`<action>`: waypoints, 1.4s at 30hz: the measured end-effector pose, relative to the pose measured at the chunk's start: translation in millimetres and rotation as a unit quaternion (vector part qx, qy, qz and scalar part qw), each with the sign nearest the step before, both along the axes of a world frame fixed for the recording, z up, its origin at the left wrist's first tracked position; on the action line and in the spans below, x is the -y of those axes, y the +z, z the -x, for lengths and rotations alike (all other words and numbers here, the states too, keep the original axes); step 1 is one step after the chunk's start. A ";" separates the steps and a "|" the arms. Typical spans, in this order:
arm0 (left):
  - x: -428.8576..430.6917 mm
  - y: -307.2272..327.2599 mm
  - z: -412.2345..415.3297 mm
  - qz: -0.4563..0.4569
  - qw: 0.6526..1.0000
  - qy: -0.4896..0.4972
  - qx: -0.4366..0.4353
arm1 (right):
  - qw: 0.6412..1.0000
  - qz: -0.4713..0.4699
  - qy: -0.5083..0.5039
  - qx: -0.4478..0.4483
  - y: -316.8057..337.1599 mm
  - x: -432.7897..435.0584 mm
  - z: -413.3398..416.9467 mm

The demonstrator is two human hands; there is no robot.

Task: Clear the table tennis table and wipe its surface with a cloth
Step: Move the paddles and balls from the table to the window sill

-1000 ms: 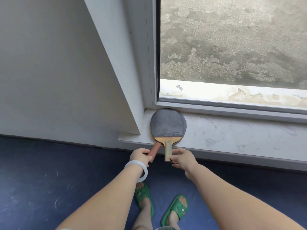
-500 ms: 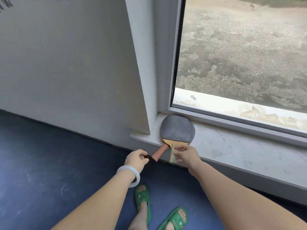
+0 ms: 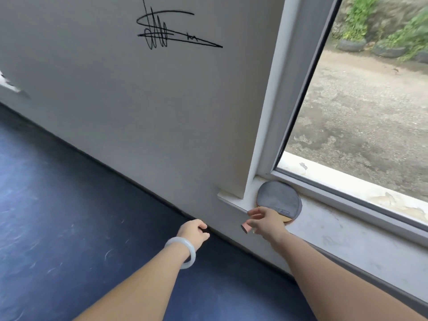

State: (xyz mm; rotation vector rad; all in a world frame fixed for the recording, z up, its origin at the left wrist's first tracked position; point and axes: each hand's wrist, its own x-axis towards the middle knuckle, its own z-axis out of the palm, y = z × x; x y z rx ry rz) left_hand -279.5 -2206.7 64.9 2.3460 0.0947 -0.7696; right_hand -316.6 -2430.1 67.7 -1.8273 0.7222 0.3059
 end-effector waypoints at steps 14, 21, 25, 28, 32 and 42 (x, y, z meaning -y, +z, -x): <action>-254.3 99.3 28.9 -0.007 0.981 0.144 0.129 | 0.975 0.065 0.192 0.086 81.4 -245.7 -42.6; -378.7 105.5 73.3 -0.099 0.947 0.270 0.144 | 0.901 0.087 0.413 0.100 97.6 -406.1 -50.2; -432.6 120.9 97.7 -0.144 0.915 0.355 0.129 | 0.851 0.106 0.501 0.116 114.7 -472.7 -66.0; -464.2 132.5 125.1 -0.160 0.885 0.423 0.114 | 0.801 0.119 0.572 0.127 123.9 -523.3 -74.6; -490.9 138.8 173.7 -0.185 0.839 0.504 0.091 | 0.720 0.128 0.665 0.150 129.3 -593.4 -64.9; -524.4 139.0 311.2 -0.228 0.723 0.652 0.016 | 0.552 0.086 0.810 0.178 132.4 -729.1 47.5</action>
